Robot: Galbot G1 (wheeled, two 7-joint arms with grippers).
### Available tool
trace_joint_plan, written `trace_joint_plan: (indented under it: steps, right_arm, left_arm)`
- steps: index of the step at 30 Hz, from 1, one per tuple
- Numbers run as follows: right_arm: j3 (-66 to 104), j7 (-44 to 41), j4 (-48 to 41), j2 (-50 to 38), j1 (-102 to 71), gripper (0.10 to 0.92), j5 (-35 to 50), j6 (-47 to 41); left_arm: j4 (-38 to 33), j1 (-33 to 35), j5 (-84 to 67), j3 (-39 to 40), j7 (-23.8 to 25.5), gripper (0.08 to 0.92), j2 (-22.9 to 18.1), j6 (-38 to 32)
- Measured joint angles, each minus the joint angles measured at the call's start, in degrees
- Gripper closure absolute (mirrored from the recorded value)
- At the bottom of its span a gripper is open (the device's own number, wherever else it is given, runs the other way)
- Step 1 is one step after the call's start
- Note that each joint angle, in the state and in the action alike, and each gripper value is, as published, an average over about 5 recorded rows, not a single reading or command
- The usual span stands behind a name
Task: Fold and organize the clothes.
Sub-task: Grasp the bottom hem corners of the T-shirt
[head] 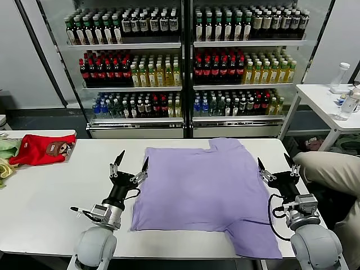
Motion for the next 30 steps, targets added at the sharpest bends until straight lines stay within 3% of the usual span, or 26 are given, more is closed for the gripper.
trace_joint_plan:
  steps: [14,30]
  right_arm:
    - [1.64,2.3,4.67,-3.66,-17.52,0.203,4.89,0.88]
    - [2.26,4.29,4.14,-3.74,-27.08,0.203,9.91,1.0]
  left_arm:
    - [-10.76,10.59,-10.76,1.7,-9.68,0.177,6.44,17.73]
    - [-10.56,14.27,-14.78,4.27,-18.67,0.177,9.05,26.03]
